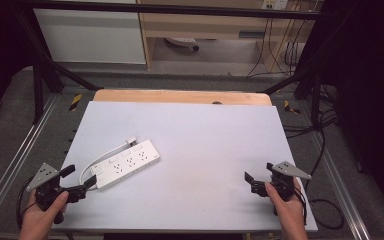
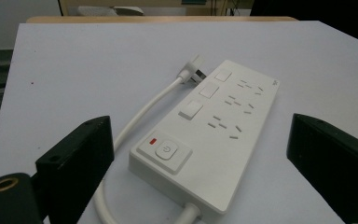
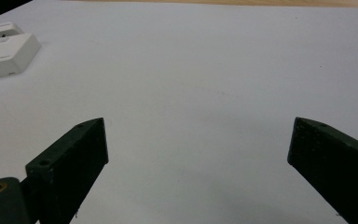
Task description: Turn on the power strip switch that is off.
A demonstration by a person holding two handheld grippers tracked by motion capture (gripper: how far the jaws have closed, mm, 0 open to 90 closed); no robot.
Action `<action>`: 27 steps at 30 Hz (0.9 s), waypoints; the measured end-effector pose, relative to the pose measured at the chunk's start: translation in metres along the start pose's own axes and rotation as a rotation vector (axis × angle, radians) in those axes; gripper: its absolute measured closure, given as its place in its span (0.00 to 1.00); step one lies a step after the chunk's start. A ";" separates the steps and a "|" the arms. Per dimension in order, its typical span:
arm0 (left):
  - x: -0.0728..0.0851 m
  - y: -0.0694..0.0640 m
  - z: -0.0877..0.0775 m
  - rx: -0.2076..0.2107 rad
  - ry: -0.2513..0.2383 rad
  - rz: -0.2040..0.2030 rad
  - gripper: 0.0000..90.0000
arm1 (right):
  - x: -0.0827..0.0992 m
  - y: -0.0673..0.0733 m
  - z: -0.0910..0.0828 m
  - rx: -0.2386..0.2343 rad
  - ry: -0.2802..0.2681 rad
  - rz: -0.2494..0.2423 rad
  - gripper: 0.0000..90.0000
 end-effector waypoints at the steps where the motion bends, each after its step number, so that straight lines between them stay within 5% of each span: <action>1: 0.000 0.001 0.000 0.000 0.000 -0.001 0.09 | 0.000 0.000 0.000 0.001 0.000 0.002 0.06; 27: -0.019 -0.005 0.003 -0.008 -0.067 -0.010 0.17 | 0.010 -0.009 0.001 0.036 0.060 0.007 0.05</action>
Point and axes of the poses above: each handheld gripper's, and its own axes: z roughly forward along the jaws, x roughly out of its underside, y roughly to its left, the point moved 10 cm from there along z, roughly forward along the jaws, and after that the axes turned 1 degree about -y, right-handed, at the moved point
